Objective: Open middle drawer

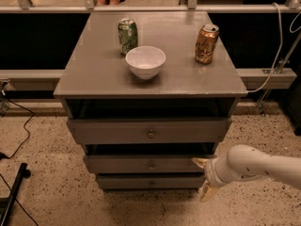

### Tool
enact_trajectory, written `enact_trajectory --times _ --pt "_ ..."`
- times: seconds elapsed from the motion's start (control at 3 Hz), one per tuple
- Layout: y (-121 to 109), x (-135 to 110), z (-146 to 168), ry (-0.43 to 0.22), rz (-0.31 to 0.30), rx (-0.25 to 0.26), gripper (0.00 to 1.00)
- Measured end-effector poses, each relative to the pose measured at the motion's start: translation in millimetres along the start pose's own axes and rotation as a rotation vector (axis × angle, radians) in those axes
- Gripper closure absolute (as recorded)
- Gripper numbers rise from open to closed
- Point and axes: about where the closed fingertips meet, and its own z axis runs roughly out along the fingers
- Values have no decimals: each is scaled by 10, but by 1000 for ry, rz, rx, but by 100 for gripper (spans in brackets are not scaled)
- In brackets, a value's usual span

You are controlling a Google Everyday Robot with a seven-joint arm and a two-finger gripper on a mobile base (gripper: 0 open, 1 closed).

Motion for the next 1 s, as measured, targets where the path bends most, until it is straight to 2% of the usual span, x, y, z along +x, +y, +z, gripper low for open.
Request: enact_trajectory --times 0.33,1.0 --pt "-42 1 42 9 -5 3 0" --pt "-276 194 235 75 -20 66 0"
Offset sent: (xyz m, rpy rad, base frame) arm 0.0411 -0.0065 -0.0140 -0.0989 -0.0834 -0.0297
